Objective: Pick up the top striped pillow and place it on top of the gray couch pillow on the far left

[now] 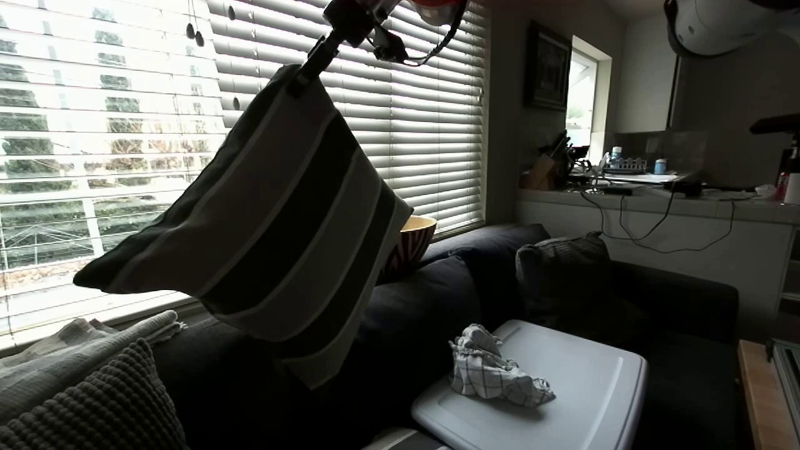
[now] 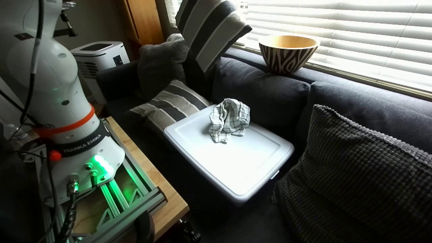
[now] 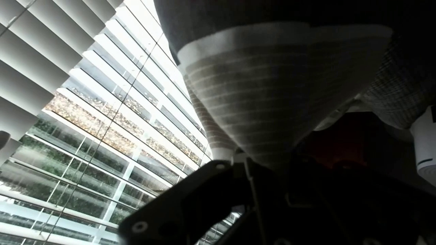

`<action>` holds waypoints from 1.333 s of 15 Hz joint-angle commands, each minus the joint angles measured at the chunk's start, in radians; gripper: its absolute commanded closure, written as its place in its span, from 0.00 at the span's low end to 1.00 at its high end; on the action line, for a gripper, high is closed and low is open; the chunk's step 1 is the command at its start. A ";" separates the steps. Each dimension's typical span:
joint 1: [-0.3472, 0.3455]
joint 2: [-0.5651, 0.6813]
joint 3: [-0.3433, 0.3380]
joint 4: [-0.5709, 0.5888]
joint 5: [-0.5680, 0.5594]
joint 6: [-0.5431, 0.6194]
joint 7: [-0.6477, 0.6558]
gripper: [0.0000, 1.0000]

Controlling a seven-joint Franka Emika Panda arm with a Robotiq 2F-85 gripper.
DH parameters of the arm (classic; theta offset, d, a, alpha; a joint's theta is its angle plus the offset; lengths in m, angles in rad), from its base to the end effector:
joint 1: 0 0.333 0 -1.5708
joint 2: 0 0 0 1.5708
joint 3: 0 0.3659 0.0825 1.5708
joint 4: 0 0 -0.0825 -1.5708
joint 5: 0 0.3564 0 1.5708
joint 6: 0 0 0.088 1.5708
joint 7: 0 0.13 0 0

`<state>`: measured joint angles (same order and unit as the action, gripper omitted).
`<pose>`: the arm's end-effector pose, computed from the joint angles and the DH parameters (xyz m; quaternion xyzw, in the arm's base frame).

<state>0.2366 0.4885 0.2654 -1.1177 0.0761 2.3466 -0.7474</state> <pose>0.6867 0.3079 0.6595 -0.7797 -0.4990 -0.3759 0.0411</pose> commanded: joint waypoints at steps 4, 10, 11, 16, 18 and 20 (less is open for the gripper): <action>0.007 0.043 -0.003 0.062 -0.005 0.006 0.005 0.97; 0.023 0.209 -0.039 0.268 -0.058 0.026 0.040 0.97; 0.026 0.236 -0.046 0.306 -0.067 0.034 0.050 0.97; 0.048 0.372 -0.073 0.487 -0.101 0.139 0.081 0.97; 0.059 0.420 -0.095 0.543 -0.119 0.184 0.116 0.97; 0.070 0.456 -0.129 0.569 -0.125 0.242 0.154 0.97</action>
<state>0.2715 0.8524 0.1854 -0.6943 -0.0153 2.5005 -0.6654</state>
